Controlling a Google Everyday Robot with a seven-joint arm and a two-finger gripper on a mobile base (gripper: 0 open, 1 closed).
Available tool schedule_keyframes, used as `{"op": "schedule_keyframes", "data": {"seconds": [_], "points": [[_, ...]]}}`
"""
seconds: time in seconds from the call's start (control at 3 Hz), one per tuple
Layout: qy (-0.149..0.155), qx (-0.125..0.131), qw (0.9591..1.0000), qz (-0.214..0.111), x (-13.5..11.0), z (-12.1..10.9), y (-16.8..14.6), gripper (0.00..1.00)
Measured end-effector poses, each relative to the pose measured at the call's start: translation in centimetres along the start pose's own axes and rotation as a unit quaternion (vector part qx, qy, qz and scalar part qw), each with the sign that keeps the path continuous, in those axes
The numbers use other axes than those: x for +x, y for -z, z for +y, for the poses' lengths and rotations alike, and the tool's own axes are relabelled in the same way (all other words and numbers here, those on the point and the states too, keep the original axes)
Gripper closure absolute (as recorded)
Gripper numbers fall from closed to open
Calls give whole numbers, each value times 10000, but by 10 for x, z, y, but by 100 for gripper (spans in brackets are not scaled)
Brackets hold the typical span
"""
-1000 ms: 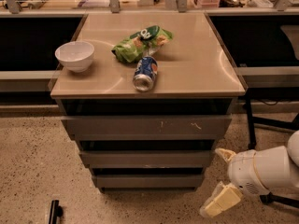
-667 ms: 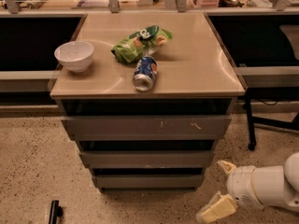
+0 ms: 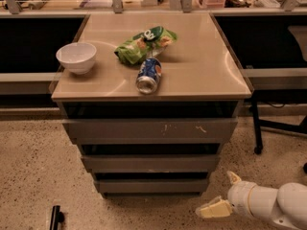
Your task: Open bottom drawer
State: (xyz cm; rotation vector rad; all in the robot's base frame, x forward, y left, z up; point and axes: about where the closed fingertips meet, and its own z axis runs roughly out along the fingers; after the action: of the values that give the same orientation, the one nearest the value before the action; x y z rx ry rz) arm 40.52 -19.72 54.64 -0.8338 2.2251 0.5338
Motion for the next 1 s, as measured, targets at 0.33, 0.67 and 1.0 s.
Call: {"op": "schedule_keyframes", "data": {"seconds": [0.33,0.67,1.0], "points": [[-43,201,9998,-42,2,-11,-4,0],[-30,172,9998,-80,3,-8,-9,0],[-122,155,9992,-350,8,-30,-33,0]]}}
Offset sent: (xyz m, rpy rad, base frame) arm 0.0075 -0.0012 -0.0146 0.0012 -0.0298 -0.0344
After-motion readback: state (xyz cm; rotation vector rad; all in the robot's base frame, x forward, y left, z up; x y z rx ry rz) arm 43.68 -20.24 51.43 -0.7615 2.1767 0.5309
